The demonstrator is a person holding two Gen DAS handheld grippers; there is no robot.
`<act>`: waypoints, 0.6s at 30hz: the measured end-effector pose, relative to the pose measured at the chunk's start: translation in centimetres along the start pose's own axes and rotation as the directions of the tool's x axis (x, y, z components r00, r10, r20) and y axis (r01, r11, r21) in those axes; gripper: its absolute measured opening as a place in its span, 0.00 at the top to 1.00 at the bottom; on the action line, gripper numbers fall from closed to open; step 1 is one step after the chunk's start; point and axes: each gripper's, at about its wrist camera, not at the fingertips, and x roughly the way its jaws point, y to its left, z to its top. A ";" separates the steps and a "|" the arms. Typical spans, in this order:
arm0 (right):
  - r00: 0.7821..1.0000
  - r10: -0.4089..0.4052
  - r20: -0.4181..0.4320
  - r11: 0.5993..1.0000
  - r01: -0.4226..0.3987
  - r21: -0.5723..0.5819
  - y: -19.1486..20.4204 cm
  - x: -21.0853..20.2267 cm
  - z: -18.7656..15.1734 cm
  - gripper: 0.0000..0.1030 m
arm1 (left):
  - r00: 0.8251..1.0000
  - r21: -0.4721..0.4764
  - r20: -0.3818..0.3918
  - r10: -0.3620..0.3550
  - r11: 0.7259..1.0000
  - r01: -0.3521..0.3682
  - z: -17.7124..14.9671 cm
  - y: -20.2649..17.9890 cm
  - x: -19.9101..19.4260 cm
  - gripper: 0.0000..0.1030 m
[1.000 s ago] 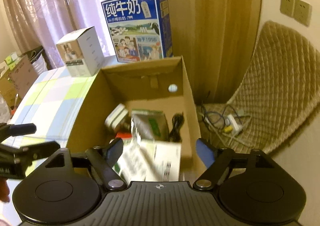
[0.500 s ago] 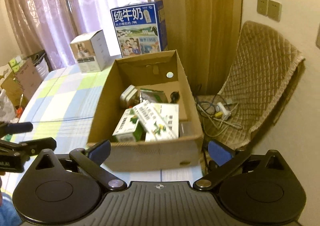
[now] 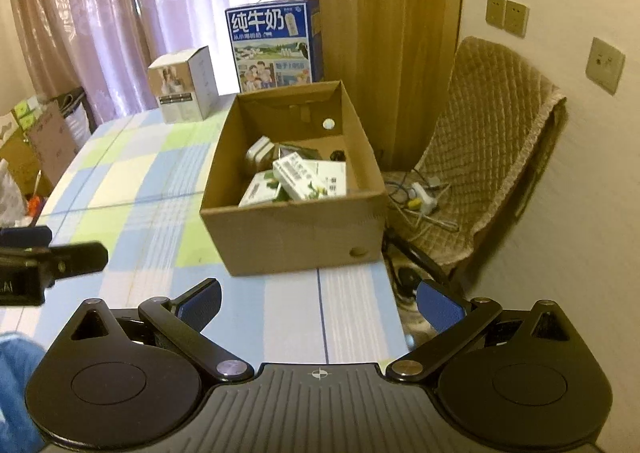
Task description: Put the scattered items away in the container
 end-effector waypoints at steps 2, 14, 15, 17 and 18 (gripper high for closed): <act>1.000 0.000 0.001 1.000 0.000 0.009 0.0 -0.7 -0.6 0.02 | 1.000 -0.009 0.009 -0.005 1.000 0.005 -0.3 -0.4 -0.8 0.01; 1.000 0.019 0.016 1.000 -0.019 0.000 1.1 -3.3 -1.6 0.02 | 1.000 -0.021 -0.006 -0.004 1.000 0.004 -1.7 -1.6 -2.1 0.01; 1.000 0.020 0.016 1.000 -0.020 -0.005 1.2 -3.3 -1.6 0.02 | 1.000 -0.026 -0.009 -0.005 1.000 0.005 -1.8 -1.6 -2.1 0.01; 1.000 0.016 0.020 1.000 -0.016 -0.013 1.4 -3.4 -1.7 0.02 | 1.000 -0.027 -0.008 0.001 1.000 -0.001 -1.8 -1.5 -2.1 0.01; 1.000 0.016 0.022 1.000 -0.015 -0.014 1.4 -3.4 -1.7 0.02 | 1.000 -0.026 -0.006 0.003 1.000 -0.003 -1.9 -1.5 -2.2 0.01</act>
